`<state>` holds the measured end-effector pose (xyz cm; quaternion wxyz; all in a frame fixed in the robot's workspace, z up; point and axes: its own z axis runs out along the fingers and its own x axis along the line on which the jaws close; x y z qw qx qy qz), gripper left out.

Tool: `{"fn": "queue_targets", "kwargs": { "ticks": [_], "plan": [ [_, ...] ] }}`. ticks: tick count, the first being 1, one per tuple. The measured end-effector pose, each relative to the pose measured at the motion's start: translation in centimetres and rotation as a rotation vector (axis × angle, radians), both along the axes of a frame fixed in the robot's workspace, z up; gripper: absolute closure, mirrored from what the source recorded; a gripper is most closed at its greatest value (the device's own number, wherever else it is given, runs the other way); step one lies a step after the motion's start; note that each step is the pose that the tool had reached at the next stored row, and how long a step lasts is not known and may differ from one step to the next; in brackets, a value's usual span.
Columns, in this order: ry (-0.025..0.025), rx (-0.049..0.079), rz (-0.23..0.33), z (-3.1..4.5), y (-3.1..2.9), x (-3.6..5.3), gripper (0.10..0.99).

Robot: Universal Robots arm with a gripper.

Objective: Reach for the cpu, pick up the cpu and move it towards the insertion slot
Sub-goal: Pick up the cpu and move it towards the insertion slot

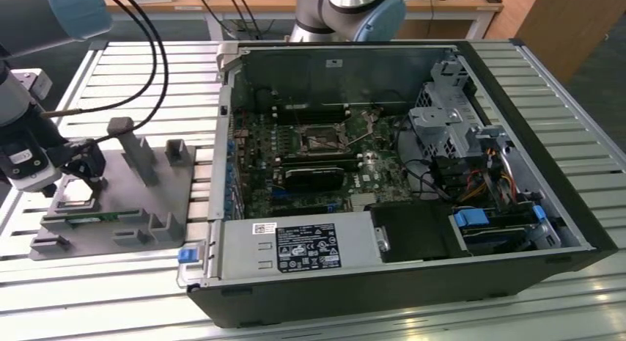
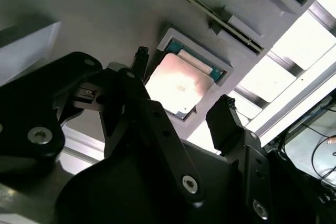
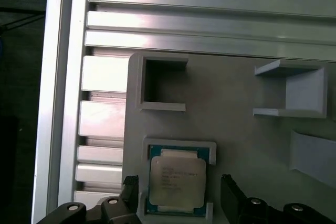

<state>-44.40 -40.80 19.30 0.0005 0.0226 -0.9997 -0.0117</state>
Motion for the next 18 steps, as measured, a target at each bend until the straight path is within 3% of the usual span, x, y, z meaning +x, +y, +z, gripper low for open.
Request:
{"fn": "queue_targets", "kwargs": {
  "ticks": [5,11,12,18],
  "plan": [
    [0.0000,0.000,0.000,-0.66,0.35,0.00,0.365],
    [0.0000,0.000,0.000,-0.89,0.40,-0.01,0.380],
    [0.0000,0.000,-0.001,-0.95,0.40,-0.01,0.447],
    [0.0003,0.000,-0.001,-1.08,0.40,-0.01,0.463]
  ]
}}
